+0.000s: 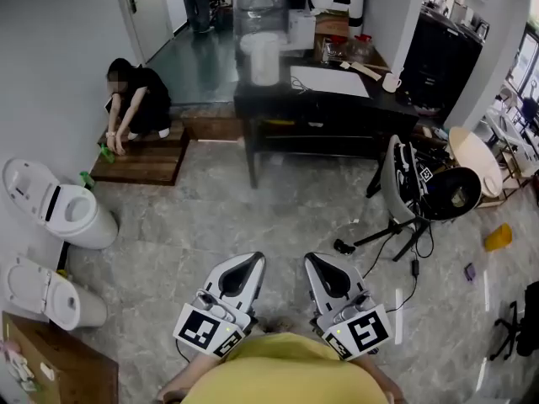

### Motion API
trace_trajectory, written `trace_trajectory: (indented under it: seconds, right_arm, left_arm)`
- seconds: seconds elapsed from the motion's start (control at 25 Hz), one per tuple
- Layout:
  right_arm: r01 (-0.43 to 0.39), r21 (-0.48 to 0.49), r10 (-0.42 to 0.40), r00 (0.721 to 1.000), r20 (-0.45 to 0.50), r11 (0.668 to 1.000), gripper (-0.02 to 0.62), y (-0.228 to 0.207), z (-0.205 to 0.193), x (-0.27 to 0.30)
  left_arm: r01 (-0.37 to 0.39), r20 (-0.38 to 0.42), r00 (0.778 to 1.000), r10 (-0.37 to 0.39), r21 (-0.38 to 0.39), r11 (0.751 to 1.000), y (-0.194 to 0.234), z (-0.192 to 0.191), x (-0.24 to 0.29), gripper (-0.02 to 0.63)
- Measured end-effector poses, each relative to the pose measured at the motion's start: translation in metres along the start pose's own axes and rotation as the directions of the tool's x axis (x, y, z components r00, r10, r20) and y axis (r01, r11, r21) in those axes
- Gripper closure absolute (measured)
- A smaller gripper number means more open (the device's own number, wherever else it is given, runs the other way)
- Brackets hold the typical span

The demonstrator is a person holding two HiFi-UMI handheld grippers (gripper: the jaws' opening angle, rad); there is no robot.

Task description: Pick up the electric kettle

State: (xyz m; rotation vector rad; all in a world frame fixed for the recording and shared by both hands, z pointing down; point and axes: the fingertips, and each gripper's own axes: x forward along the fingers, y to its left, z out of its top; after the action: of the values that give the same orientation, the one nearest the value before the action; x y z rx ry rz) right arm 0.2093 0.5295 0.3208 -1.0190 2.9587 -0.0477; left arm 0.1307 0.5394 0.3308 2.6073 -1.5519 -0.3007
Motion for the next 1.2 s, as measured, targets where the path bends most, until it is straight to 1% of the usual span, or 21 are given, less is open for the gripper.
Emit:
trace_trajectory:
  seconds: [0.36,0.6,0.76,0.96,1.2]
  right_arm:
    - [-0.002,0.026,0.003,1.0,-0.026,1.0,0.578,-0.012,-0.016,-0.001]
    - [0.009,0.035,-0.007,0.999,-0.048,0.999,0.578,-0.023,-0.022,0.024]
    - [0.031,0.036,-0.029,0.998,-0.054,0.999,0.578,-0.037,-0.024,0.056]
    - [0.044,0.02,-0.044,0.998,-0.034,0.999,0.578,-0.057,-0.018,0.121]
    - [0.076,0.023,-0.076,0.997,-0.012,0.997,0.578,-0.074,-0.012,0.186]
  left_arm:
    - [-0.036,-0.019,0.999,0.036,0.004,0.999,0.006,-0.006,0.001,0.597]
    - [-0.033,-0.026,0.999,0.033,-0.012,0.999,0.034,-0.008,0.016,0.597]
    - [-0.004,-0.032,0.999,0.003,-0.019,1.0,0.063,-0.008,0.038,0.597]
    - [0.046,-0.036,0.998,-0.047,-0.019,0.999,0.113,-0.005,0.073,0.597]
    - [0.107,-0.015,0.994,-0.107,-0.024,0.994,0.166,0.007,0.106,0.597]
